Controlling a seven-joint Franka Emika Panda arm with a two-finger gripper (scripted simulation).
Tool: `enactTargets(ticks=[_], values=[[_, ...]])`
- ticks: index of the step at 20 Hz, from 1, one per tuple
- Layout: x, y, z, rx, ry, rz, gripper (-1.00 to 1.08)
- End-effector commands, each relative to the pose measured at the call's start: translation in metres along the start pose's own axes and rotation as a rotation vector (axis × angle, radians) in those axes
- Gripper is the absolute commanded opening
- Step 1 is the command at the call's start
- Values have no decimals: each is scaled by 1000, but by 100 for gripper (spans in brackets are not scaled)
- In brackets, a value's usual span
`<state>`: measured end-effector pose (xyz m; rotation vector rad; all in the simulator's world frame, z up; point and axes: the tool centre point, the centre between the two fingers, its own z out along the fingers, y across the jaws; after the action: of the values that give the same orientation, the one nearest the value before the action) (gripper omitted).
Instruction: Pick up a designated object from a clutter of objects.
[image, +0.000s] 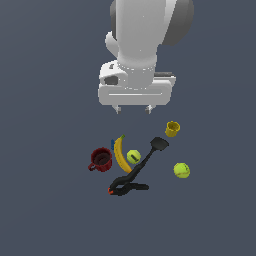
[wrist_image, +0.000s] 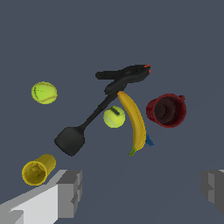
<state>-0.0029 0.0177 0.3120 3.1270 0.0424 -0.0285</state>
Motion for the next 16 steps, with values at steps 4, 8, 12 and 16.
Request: enactTargets(ticks=[4,8,12,16], values=[[0,0,0,0,1,3,100],[-1,1,0,-1,3,13,100],[-1,1,0,-1,4,17,100],[-1,1,0,-1,4,17,100]])
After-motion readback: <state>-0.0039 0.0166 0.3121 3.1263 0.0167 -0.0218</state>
